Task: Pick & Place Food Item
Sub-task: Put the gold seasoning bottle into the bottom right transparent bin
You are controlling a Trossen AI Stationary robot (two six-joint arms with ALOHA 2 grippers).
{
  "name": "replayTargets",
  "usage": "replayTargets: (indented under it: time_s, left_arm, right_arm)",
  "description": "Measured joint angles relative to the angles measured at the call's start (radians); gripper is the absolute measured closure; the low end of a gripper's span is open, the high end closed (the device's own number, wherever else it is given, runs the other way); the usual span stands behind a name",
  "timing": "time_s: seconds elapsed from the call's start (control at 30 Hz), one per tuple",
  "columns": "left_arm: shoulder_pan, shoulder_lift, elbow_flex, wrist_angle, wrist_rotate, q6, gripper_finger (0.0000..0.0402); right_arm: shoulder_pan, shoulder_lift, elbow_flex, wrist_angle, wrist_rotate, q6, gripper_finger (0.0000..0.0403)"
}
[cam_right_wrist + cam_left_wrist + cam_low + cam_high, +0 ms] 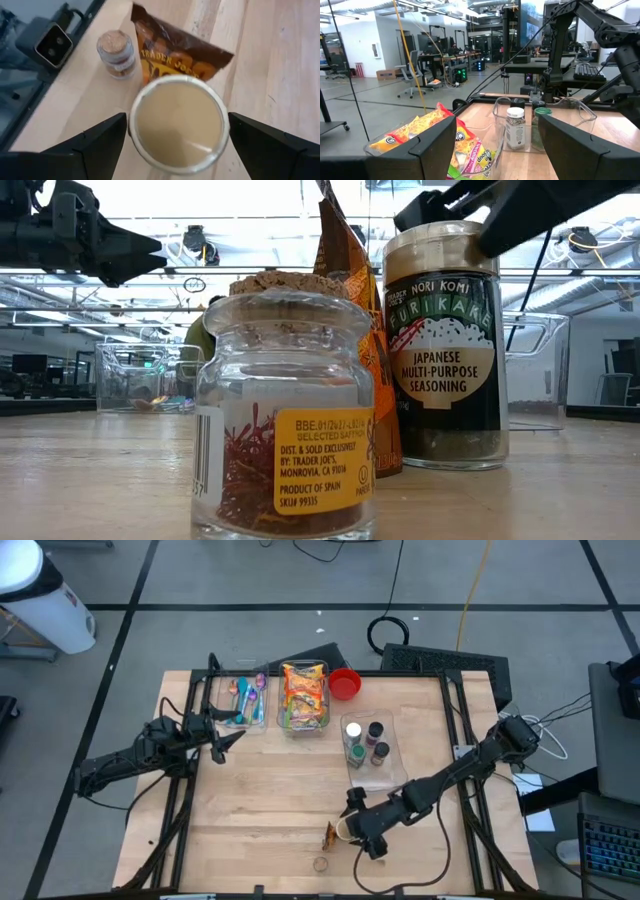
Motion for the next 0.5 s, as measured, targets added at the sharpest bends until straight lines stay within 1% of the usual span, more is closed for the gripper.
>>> replayTargets:
  time_s: [0.13,0.23,0.47,0.5]
  left_arm:
    - [0.000,0.000,0.000,0.000,0.000,0.000,0.0119]
    - [0.000,0.000,0.000,0.000,0.000,0.000,0.0119]
    - [0.000,0.000,0.000,0.000,0.000,0.000,0.0119]
    - [0.000,0.000,0.000,0.000,0.000,0.000,0.0119]
  right_arm:
    - [0.000,0.000,-0.012,0.010,0.000,0.005,0.0068]
    - [-0.007,0.000,-0.028,0.033,0.000,0.031,0.0077]
    - [-0.010,0.000,-0.040,0.051,0.000,0.029,0.0136]
    - [-0.010,0.000,-0.040,0.051,0.000,0.027,0.0138]
